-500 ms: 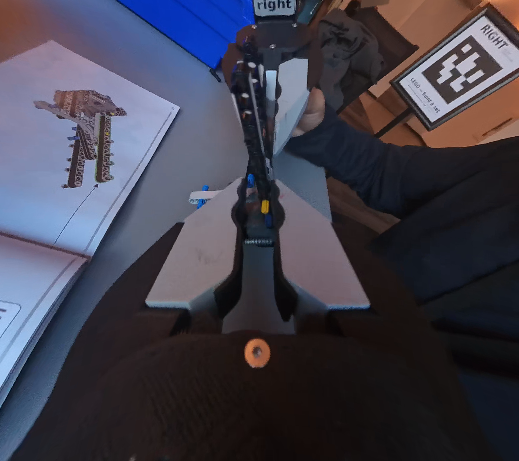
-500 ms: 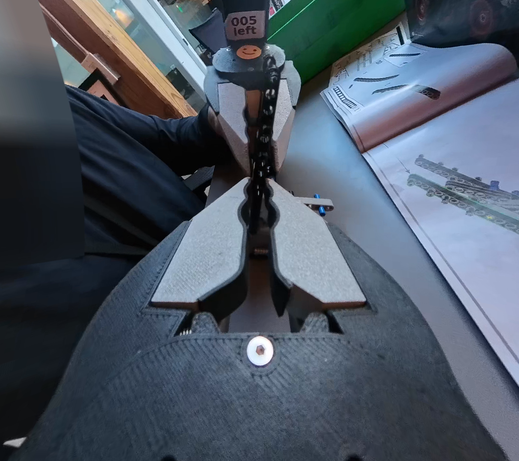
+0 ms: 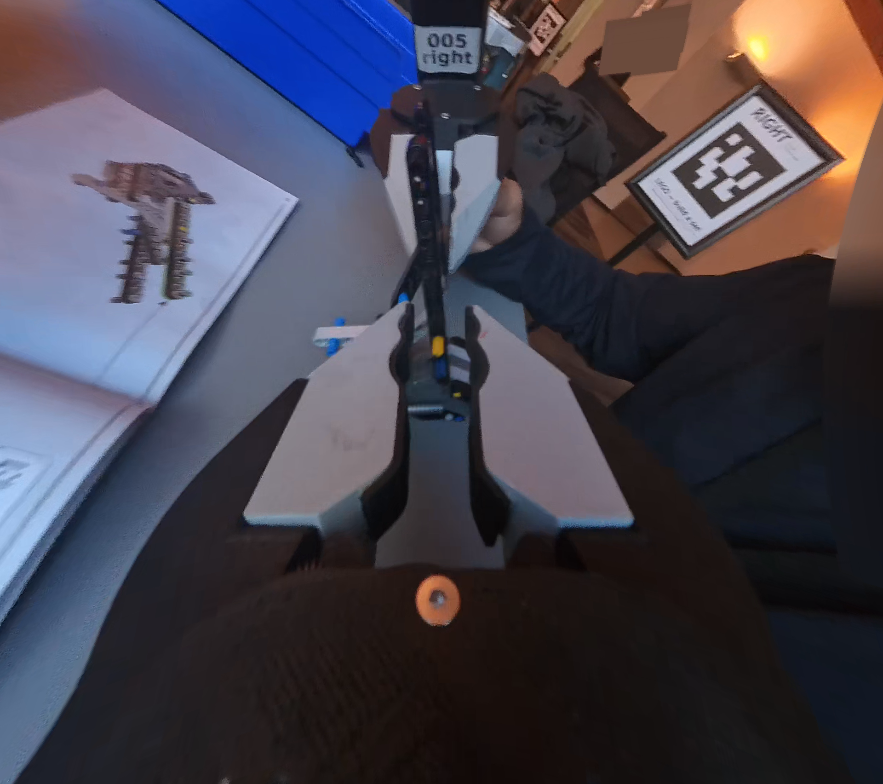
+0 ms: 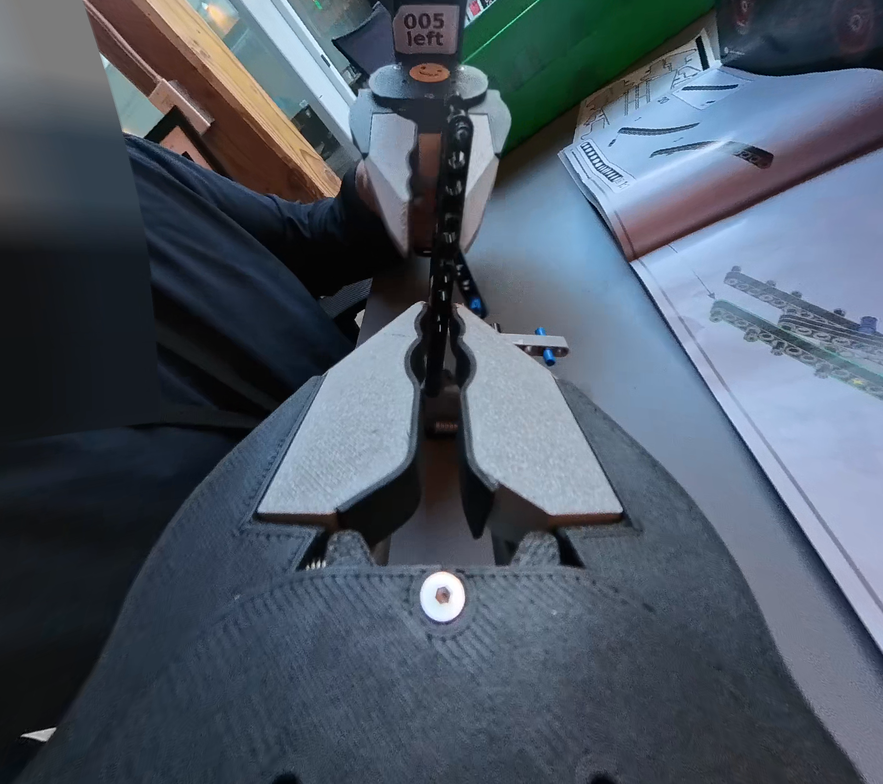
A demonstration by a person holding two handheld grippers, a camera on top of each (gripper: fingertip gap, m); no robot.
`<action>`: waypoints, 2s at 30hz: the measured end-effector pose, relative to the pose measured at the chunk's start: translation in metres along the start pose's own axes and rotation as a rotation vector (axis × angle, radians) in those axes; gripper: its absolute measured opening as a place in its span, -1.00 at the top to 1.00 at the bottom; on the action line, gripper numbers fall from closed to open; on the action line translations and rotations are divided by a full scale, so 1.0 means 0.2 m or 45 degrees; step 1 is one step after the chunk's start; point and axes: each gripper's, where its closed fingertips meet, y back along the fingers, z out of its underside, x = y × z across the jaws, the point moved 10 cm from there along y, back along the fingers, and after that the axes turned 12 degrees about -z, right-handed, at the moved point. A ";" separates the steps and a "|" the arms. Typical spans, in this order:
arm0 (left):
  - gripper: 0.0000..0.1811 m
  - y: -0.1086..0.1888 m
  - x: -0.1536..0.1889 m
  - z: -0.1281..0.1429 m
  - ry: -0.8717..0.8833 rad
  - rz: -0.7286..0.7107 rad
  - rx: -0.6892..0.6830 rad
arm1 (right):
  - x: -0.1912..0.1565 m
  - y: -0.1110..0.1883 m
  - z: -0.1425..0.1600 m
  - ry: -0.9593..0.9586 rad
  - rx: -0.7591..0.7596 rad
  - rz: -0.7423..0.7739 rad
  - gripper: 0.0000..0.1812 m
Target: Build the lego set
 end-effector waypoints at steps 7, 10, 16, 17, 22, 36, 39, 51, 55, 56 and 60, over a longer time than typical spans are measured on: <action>0.86 -0.08 0.03 0.00 -0.008 0.025 -0.036 | -0.01 -0.01 0.00 0.027 -0.019 0.011 0.95; 0.87 -0.06 0.02 0.01 0.021 0.040 -0.014 | -0.02 -0.01 0.00 0.029 -0.020 0.016 0.95; 0.89 -0.10 0.02 0.01 0.046 0.078 -0.016 | -0.02 -0.03 0.00 0.039 -0.025 0.009 0.95; 0.93 -0.12 0.03 0.02 0.033 0.064 -0.023 | -0.03 -0.04 0.00 0.041 -0.031 0.009 0.95; 0.93 -0.13 0.06 0.01 -0.079 0.004 -0.030 | -0.03 -0.04 0.00 0.045 -0.034 -0.001 0.95; 0.94 -0.09 0.03 0.02 -0.031 0.033 -0.030 | -0.02 -0.02 0.00 0.034 -0.023 -0.039 0.95; 0.94 -0.10 0.03 0.01 -0.031 0.044 -0.057 | -0.02 -0.02 0.01 0.033 -0.022 -0.047 0.95; 0.94 -0.09 -0.04 0.00 0.016 0.025 -0.023 | 0.01 0.03 -0.03 -0.039 0.034 0.001 0.87; 0.94 -0.06 -0.07 0.01 0.063 0.008 0.027 | 0.01 0.05 0.04 -0.097 -0.043 0.011 0.92; 0.94 -0.05 -0.07 0.02 0.059 0.003 0.037 | 0.01 0.03 0.05 -0.104 -0.068 0.008 0.88; 0.94 -0.06 -0.05 0.03 0.070 0.023 0.066 | 0.03 -0.06 0.08 -0.111 -0.155 0.045 0.85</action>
